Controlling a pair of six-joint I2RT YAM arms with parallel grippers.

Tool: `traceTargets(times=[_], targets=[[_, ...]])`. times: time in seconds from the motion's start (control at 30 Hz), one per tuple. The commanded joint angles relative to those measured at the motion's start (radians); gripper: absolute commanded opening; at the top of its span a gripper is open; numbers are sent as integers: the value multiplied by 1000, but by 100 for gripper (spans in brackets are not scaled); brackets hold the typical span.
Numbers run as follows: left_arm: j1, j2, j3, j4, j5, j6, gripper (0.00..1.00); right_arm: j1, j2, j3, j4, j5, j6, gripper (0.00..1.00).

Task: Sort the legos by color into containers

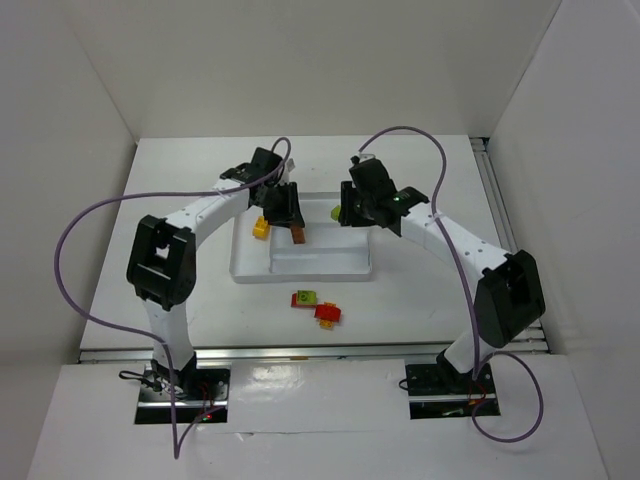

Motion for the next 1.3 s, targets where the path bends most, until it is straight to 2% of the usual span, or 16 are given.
traceTargets(times=[0.0, 0.03, 0.07, 0.1, 0.13, 0.23, 0.27, 0.33, 0.37, 0.5, 0.67, 0.9, 1.07, 1.13, 1.23, 1.27], targets=[[-13, 58, 45, 44, -20, -41, 0, 5, -84, -12, -17, 39, 10, 20], [-13, 81, 45, 44, -20, -41, 1, 5, -84, -22, -17, 39, 10, 20], [-22, 81, 56, 44, -20, -53, 7, 5, -84, -22, -17, 48, 10, 20], [-22, 93, 56, 44, -20, -54, 16, 5, -84, -22, -26, 48, 10, 20], [-22, 93, 56, 44, -20, -54, 32, 5, -84, -22, -26, 48, 10, 20], [-22, 93, 65, 44, -29, -54, 60, 5, -84, -22, -26, 48, 10, 20], [-22, 93, 74, 44, -29, -43, 76, 5, -84, -22, -26, 48, 10, 20], [-31, 93, 96, 15, -51, -34, 89, 5, -84, -22, -26, 48, 10, 20], [-31, 83, 105, -17, -63, -34, 100, 5, -84, -22, -26, 48, 10, 20], [-31, -21, 159, -94, -108, 3, 100, 5, -73, -12, 7, 4, 10, 20], [19, -175, 189, -192, -287, 20, 100, 84, -6, 38, 50, -44, -1, 20], [348, -357, 165, -303, -286, -30, 100, 255, 260, 254, 106, -92, -32, 20], [447, -475, 84, -291, -238, -40, 100, 302, 440, 452, 113, -127, -59, 20], [470, -535, 35, -250, -226, -40, 100, 313, 515, 506, 103, -163, -59, 24], [493, -557, 24, -237, -198, -40, 100, 331, 581, 595, 87, -151, -82, 63], [493, -557, 24, -237, -198, -40, 100, 331, 595, 651, 72, -151, -95, 70]])
